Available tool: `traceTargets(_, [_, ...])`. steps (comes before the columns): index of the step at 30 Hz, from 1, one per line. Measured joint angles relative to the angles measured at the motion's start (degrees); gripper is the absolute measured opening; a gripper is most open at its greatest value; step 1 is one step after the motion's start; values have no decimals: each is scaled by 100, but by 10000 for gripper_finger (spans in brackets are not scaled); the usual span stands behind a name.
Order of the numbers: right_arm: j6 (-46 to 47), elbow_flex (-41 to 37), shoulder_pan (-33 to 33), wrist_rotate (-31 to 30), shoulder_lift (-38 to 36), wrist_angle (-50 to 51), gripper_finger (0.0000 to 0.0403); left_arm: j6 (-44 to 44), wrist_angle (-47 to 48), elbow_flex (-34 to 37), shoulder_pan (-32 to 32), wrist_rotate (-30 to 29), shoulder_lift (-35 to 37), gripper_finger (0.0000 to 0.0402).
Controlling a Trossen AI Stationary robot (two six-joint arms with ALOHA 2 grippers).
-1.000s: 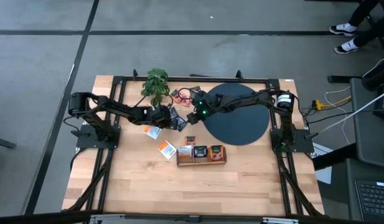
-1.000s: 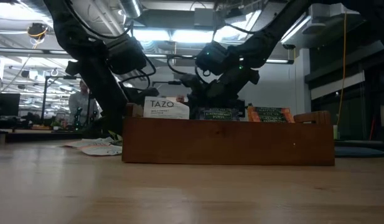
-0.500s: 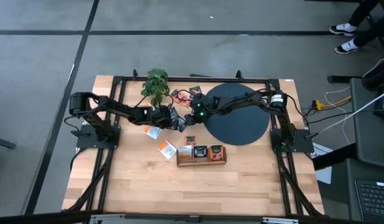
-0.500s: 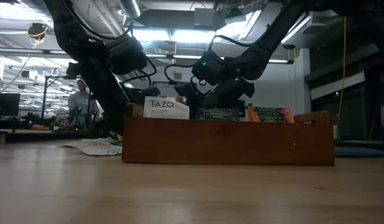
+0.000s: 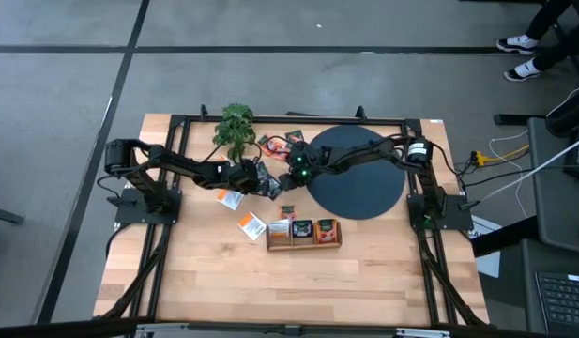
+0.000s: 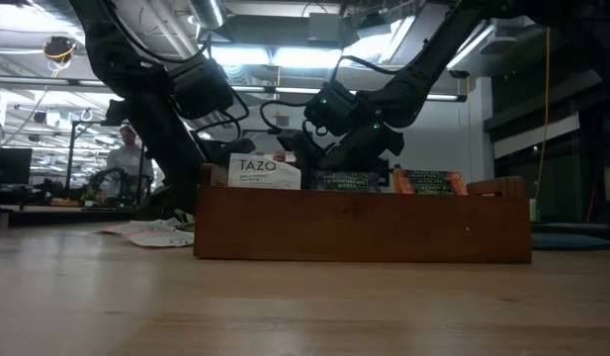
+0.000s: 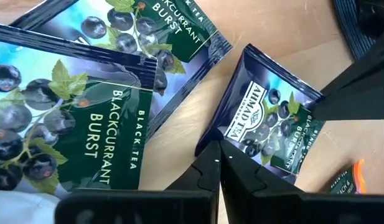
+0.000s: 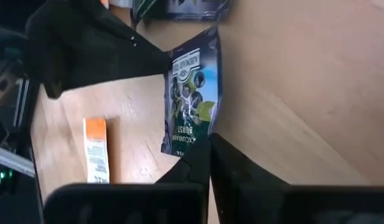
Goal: Pick & Place Tea
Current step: Put the purple tea bag into the middle section of the wooden organizer
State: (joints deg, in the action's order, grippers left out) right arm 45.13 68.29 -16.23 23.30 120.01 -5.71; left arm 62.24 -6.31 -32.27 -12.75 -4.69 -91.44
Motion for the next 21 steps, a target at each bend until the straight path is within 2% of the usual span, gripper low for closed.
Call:
traceTargets(7, [-507,-7,-7,243,-76,237,6,-483,147,28,-14,303,358,2])
traceTargets(16, [-1853,-4,-22,234,-642,768,3,-1500,90,11,-65,304,1530,3])
traceTargets(21, [-2324,0,-22,229,-1025,882,3,-1646,97,7,-184,313,2051,6])
